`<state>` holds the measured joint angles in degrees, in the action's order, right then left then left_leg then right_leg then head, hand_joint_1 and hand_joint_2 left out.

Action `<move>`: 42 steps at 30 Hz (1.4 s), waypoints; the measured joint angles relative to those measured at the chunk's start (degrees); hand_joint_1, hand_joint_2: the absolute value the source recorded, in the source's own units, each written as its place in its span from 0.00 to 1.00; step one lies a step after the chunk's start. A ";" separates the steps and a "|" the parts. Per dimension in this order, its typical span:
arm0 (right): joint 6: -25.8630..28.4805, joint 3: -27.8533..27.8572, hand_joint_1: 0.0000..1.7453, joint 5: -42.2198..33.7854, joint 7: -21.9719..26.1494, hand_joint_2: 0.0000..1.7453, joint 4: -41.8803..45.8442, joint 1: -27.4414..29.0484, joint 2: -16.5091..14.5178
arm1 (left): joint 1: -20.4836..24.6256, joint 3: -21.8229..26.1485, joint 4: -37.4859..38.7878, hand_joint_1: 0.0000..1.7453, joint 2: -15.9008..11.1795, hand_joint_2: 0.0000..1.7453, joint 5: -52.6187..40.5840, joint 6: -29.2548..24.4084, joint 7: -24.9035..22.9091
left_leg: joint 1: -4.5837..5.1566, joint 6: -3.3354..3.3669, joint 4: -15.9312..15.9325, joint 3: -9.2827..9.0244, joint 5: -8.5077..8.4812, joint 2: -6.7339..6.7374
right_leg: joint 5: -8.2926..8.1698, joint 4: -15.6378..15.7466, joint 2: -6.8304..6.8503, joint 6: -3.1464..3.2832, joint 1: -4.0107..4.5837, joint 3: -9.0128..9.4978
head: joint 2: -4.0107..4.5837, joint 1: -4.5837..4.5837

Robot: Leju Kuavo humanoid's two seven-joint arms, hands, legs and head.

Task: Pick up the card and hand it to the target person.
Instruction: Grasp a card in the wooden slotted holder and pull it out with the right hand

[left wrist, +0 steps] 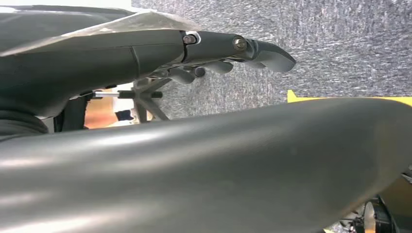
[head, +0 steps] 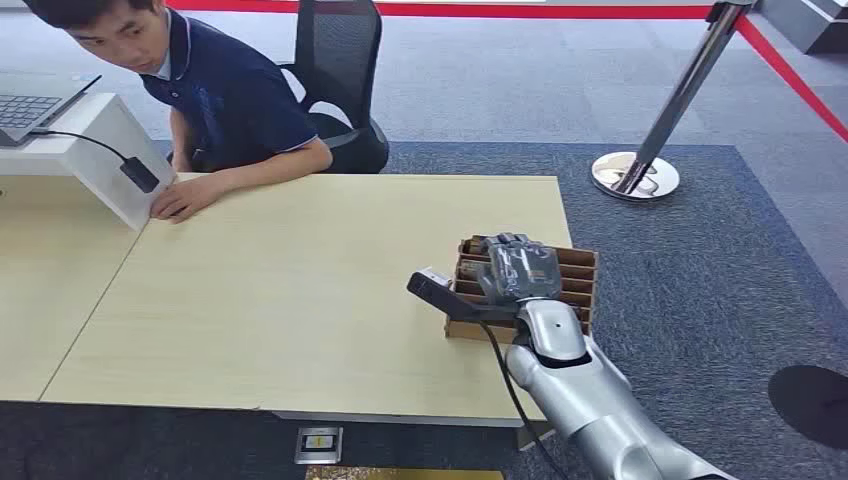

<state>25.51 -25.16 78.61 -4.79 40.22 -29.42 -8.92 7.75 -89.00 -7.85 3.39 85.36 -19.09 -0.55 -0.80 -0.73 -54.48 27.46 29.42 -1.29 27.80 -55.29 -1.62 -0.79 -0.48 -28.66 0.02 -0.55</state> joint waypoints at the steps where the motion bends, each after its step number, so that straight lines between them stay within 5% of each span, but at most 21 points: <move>1: -0.03 0.02 0.49 0.00 -0.05 1.00 0.00 0.00 0.00 | 0.00 0.00 0.00 0.00 0.00 0.00 -0.05 0.04 0.00 | 0.00 0.00 0.00 0.00 0.00 0.00 | 0.00 0.00 0.00 0.00 0.00 0.00 | 0.00 0.00; 33: -1.36 0.94 0.53 -0.02 -1.01 1.00 -2.34 0.30 -0.78 | 0.05 -0.02 0.00 0.00 0.02 0.00 -1.32 0.28 -0.52 | 0.00 -0.01 0.00 0.00 -0.02 0.00 | -0.01 0.00 0.00 0.00 0.00 0.00 | -0.01 0.00; 39: -0.90 1.43 0.58 0.14 -0.94 1.00 -2.96 0.12 -1.15 | 0.07 -0.03 0.00 0.00 0.02 0.00 -1.34 0.26 -0.52 | 0.00 -0.01 0.00 0.00 -0.05 0.00 | -0.03 0.00 0.00 -0.01 0.00 0.00 | 0.00 0.00; 42: -0.71 1.61 0.70 0.46 -0.92 1.00 -3.01 0.11 -1.33 | 0.07 -0.03 0.00 0.00 0.02 0.00 -1.36 0.25 -0.52 | 0.00 -0.01 0.00 -0.01 -0.06 0.00 | -0.04 0.00 0.00 -0.01 0.00 0.00 | 0.00 0.00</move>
<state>24.80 -23.55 79.07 -5.70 37.21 -29.31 -10.25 7.82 -89.03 -7.85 3.41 84.01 -18.84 -1.07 -0.80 -0.74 -54.48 27.46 29.37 -1.29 27.75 -55.29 -1.62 -0.80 -0.48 -28.67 0.02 -0.55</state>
